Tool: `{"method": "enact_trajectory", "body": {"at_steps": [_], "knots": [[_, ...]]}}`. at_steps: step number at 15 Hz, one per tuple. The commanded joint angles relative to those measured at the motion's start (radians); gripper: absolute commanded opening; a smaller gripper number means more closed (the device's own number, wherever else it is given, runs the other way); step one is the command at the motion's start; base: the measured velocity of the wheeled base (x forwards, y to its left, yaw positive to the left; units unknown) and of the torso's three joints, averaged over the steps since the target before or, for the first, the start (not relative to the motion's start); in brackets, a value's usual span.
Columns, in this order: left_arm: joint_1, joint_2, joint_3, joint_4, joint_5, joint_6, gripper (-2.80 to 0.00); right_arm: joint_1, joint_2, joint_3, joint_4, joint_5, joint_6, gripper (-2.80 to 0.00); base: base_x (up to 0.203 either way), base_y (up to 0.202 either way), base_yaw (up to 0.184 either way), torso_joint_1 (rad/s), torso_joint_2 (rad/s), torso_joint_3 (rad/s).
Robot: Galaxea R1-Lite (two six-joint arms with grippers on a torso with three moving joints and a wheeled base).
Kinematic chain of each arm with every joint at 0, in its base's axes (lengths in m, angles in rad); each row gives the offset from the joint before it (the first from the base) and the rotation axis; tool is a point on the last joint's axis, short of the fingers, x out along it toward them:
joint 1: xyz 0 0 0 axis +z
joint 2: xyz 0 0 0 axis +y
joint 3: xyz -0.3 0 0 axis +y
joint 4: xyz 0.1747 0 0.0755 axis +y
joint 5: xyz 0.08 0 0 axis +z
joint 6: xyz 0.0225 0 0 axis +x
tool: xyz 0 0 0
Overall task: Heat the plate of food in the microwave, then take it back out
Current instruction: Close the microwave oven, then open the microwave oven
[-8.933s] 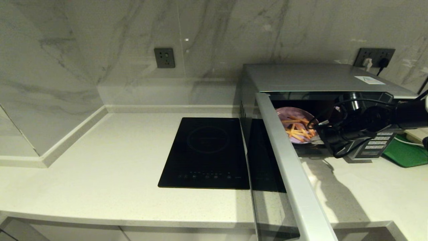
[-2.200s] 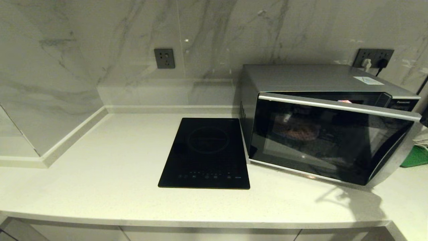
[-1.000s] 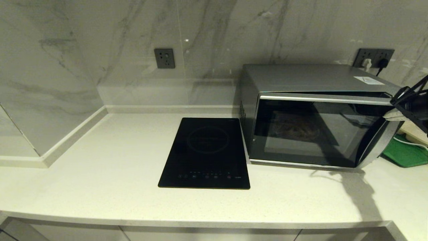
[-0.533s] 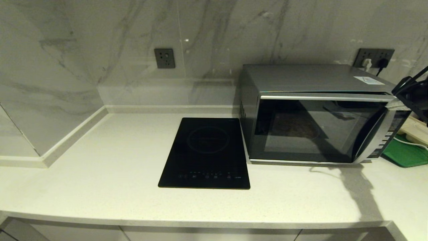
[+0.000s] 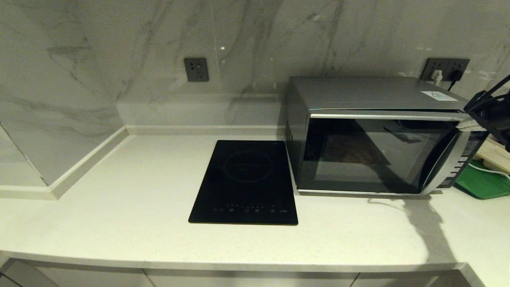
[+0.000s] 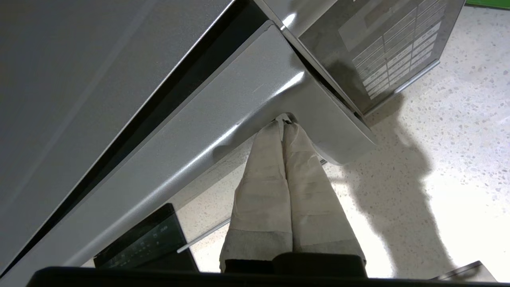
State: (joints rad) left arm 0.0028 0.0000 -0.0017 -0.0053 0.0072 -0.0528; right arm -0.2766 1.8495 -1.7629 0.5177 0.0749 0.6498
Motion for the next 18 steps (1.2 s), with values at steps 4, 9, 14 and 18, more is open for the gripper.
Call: {"method": "enact_trajectory", "body": {"at_steps": [4,9,14,18], "knots": [[0.000,0.000,0.000,-0.001,0.000,-0.001,-2.80,0.000,0.044,-0.024,-0.007,-0.002,0.004,-2.80,0.000,0.000,0.000,0.000,0.00,0.000],[0.000,0.000,0.000,-0.001,0.000,-0.001,-2.80,0.000,0.068,-0.026,-0.028,0.000,0.010,-2.80,0.000,0.000,0.000,0.000,0.00,0.000],[0.000,0.000,0.000,-0.001,0.000,-0.001,-2.80,-0.001,0.019,-0.016,-0.025,0.006,0.014,-2.80,0.000,0.000,0.000,0.000,0.00,0.000],[0.000,0.000,0.000,-0.001,0.000,-0.001,-2.80,-0.067,-0.173,0.063,0.031,0.104,0.002,-2.80,0.000,0.000,0.000,0.000,0.00,0.000]]}}
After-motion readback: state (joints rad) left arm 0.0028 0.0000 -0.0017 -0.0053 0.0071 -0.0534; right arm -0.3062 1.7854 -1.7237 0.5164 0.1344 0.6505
